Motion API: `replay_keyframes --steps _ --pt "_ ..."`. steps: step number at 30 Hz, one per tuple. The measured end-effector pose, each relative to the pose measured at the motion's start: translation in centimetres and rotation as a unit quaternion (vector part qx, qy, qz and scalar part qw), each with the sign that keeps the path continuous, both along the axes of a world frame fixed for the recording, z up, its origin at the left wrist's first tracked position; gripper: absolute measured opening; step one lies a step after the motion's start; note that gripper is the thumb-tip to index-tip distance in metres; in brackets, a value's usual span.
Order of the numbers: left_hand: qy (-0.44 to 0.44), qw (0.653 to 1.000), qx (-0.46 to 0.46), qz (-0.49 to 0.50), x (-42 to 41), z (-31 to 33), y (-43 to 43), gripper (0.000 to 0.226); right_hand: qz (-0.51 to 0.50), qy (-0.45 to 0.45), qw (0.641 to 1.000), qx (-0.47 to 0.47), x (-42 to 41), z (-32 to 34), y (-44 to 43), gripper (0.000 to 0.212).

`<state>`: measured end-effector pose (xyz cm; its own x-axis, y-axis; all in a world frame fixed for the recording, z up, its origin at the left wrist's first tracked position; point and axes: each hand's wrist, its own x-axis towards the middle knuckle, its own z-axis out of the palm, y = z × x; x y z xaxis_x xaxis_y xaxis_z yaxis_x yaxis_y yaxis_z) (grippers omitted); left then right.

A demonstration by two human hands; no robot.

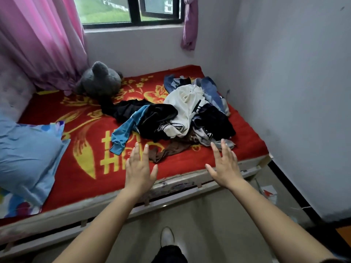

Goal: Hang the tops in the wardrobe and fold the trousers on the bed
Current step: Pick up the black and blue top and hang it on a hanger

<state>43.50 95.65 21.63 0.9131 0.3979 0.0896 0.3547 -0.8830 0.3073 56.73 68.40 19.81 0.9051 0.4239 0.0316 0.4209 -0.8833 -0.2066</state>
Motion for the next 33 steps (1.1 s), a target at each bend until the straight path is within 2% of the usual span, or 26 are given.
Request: replay_keyframes --steps 6,11,20,24,28,33 --pt "0.027 1.000 -0.001 -0.003 11.9 0.8 8.0 0.080 -0.023 0.006 1.000 -0.012 12.0 2.1 6.3 0.086" --pt "0.098 0.994 -0.033 0.016 17.9 -1.9 12.3 0.083 -0.019 0.060 0.997 -0.038 17.9 -0.6 10.0 0.087" --pt "0.194 0.975 -0.082 0.075 30.5 -9.9 18.7 0.086 0.054 0.157 0.985 -0.050 32.4 -9.7 20.1 0.083" --pt "0.186 0.969 -0.099 0.127 37.0 -15.0 21.8 0.086 0.086 0.174 0.981 -0.024 39.5 -15.8 25.8 0.077" --pt "0.165 0.969 -0.069 0.171 44.4 -20.8 25.8 0.087 0.124 0.190 0.974 0.005 43.8 -22.7 30.1 0.071" --pt "0.179 0.971 -0.046 0.155 52.0 -26.8 28.8 0.089 0.184 0.191 0.962 -0.058 46.3 -30.6 30.2 0.077"
